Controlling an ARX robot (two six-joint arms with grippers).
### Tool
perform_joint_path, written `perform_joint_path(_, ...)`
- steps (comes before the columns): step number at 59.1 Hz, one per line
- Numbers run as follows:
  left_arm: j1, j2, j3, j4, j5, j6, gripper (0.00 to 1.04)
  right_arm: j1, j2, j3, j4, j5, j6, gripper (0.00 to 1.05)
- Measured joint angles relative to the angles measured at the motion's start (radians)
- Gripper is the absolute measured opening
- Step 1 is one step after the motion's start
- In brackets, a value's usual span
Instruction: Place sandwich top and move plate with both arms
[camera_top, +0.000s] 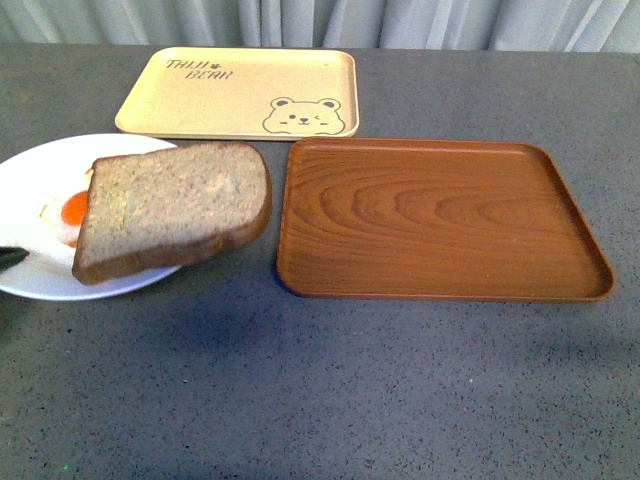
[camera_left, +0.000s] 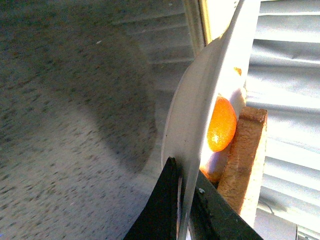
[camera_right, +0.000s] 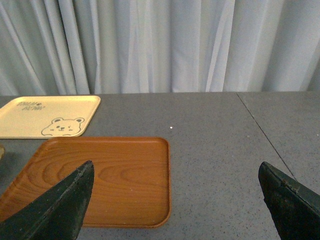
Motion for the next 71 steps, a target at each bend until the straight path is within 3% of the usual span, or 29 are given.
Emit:
perform_joint_path(8, -0.068, 0.029, 0.227, -0.154, -0.023, -0.010, 0.02, 0.000, 0.000, 0.000, 0.000, 0.000, 0.000, 0.96)
perform_joint_path(45, -0.200, 0.509, 1.013, -0.472, -0.039, -0.016, 0.02, 0.000, 0.000, 0.000, 0.000, 0.000, 0.000, 0.96)
perform_joint_path(65, -0.192, 0.640, 1.176, -0.541, -0.017, 0.002, 0.02, 0.000, 0.000, 0.000, 0.000, 0.000, 0.000, 0.96)
perform_joint_path(71, -0.180, 0.642, 1.175, -0.544, -0.013, 0.020, 0.17, 0.000, 0.000, 0.000, 0.000, 0.000, 0.000, 0.96)
